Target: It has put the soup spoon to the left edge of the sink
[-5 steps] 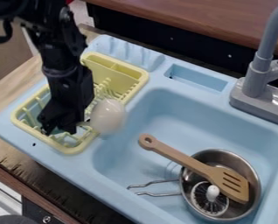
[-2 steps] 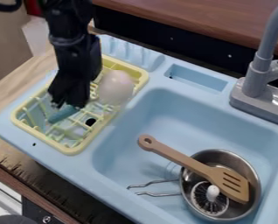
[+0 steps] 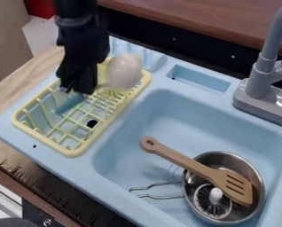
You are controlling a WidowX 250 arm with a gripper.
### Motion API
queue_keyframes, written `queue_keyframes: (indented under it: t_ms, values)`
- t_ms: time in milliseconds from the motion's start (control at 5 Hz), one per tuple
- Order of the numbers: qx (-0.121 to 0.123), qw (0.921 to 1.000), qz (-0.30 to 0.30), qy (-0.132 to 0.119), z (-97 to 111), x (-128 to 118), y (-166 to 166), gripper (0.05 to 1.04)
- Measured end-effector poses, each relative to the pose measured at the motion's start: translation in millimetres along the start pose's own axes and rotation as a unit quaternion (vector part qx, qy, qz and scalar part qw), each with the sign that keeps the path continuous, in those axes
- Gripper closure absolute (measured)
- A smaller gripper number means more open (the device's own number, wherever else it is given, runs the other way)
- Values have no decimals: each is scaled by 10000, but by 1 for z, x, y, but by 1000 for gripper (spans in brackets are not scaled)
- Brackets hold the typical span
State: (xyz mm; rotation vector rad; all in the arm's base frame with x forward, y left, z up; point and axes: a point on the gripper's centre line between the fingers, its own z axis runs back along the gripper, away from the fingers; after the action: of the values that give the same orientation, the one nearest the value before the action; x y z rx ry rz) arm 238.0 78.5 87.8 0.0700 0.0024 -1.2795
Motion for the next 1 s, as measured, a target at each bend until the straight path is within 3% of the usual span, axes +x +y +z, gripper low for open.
queue_keyframes:
  t_ms: [400, 600, 1000]
  values:
    - [215, 9984, 515, 15, 12, 32, 11, 1029]
    - [372, 9966, 713, 154, 13, 48, 19, 1029]
    - [461, 9905, 1189, 519, 0, 81, 43, 1029]
